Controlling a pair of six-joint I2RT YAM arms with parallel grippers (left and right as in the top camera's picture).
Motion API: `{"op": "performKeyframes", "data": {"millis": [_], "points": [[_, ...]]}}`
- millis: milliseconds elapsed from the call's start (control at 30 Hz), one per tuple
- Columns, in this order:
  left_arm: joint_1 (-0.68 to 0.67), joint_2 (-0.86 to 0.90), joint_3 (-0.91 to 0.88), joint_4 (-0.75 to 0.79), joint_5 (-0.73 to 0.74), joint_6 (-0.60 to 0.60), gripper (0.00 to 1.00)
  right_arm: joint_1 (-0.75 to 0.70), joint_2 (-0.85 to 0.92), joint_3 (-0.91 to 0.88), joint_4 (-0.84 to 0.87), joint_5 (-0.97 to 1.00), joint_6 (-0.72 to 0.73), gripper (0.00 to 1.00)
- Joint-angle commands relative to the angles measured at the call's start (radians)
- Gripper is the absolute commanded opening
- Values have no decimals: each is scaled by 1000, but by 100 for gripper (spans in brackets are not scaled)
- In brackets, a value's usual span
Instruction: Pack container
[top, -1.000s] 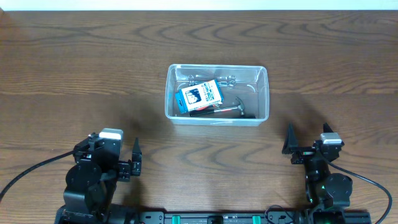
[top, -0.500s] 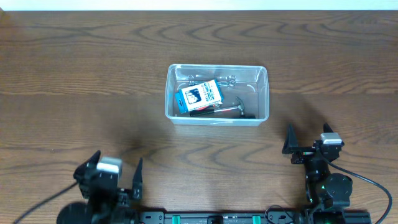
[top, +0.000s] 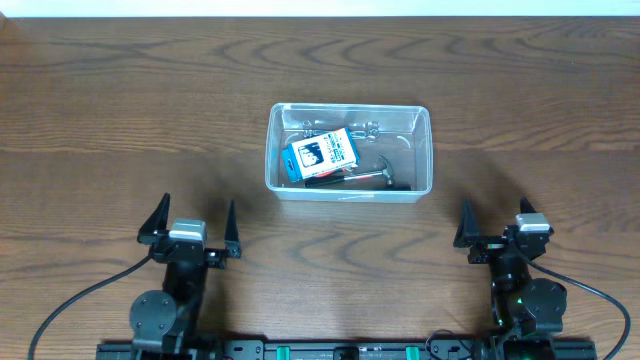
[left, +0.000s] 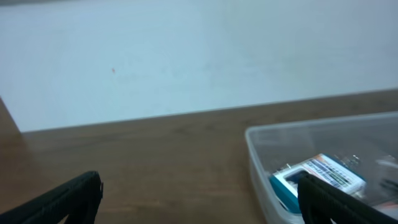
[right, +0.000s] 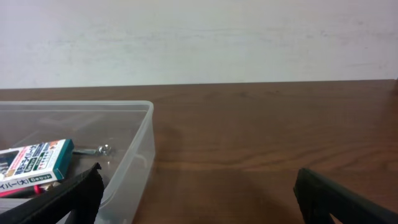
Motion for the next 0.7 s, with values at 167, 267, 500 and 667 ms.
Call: {"op": "performKeyframes", "data": {"millis": [167,267,500,667], "points": [[7,-3,-165,101,-52,-32,98,10,-7,-2,-6,14,-11,99],[7,-3,-167,55,-52,-37,98,10,-7,-2,-6,14,-11,99],[7,0,-167,12,-51,-38,98,10,-7,-2,-6,14,-11,99],[7,6,-167,12,-51,-38,98,10,-7,-2,-6,14,-11,99]]}}
